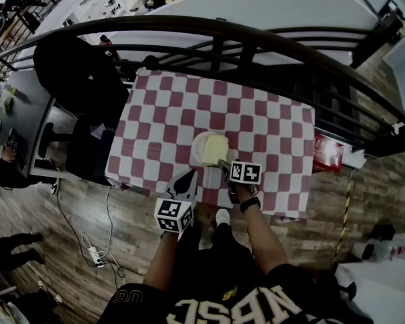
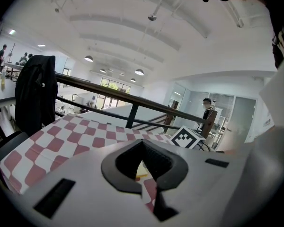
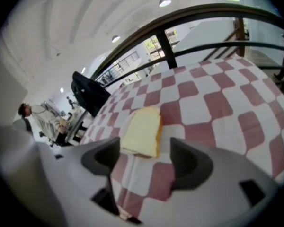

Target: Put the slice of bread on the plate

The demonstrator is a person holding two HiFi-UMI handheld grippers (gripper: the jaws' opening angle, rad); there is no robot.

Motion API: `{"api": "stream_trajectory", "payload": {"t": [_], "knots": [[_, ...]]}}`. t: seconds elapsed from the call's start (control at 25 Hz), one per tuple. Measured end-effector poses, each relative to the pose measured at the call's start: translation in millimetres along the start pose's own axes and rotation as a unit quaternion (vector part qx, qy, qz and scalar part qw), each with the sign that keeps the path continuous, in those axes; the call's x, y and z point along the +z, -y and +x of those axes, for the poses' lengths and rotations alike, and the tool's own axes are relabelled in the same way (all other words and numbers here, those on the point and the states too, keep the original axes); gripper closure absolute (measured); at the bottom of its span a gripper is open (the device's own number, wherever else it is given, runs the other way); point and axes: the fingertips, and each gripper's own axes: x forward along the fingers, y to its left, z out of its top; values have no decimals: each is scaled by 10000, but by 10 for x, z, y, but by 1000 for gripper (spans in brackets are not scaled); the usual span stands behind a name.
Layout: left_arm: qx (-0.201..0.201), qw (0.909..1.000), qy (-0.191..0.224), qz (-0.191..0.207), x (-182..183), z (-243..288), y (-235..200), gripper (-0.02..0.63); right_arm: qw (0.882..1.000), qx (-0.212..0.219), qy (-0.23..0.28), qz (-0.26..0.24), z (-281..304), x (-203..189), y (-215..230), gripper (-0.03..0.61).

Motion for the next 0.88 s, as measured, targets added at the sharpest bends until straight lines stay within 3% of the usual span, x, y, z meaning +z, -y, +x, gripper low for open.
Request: {"api": "stream_trajectory", "payload": {"t": [0.08,0.2,0.28,0.52,0.88], "knots": [[3,10000,78,13,75,-31,11,595,9998,17,195,-49,-181,27,-95,256],[20,9998,219,34,220,-57,20,595,9972,13,693,-294,-495,158,-274,404],[9,9994,344,74,337,-80,45,595,9929,109,1056,-533,-725,260,-447,439],[-58,9963,735,447,721,-208,170,595,9678,228,2018,-1490,-1412,553,-1029,533],[147,9852,1372,1020,1220,-444,316,595,9234,380,3213,-2067,-2311,885,-1592,563]]}}
